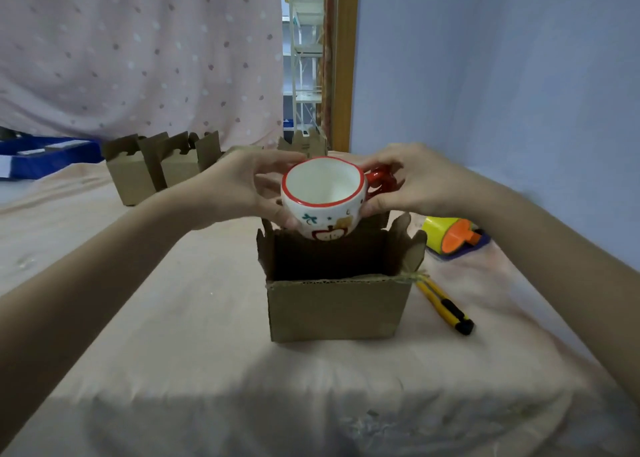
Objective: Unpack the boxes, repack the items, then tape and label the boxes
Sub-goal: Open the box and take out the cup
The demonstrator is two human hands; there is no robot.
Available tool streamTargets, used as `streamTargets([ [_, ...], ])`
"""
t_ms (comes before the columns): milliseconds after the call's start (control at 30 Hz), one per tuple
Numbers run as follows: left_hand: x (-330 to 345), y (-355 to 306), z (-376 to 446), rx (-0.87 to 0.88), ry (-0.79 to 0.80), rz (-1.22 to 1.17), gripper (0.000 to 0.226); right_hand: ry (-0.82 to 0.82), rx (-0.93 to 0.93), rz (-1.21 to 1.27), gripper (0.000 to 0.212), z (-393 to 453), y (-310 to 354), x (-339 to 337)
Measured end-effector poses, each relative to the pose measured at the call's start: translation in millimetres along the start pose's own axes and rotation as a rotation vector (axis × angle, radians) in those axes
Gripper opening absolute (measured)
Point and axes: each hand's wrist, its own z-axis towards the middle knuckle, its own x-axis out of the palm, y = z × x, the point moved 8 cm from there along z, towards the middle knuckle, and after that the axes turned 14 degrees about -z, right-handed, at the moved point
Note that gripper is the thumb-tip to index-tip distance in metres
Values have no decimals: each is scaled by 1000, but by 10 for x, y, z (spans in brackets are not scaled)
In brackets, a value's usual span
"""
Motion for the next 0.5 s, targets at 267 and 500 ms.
streamTargets([
  [267,-557,-254,-257,57,-130,-101,67,-53,-80,-3,45,388,500,-293],
  [500,-1100,30,-759,-25,-281,-82,77,220,-145,-63,40,983,1033,274],
])
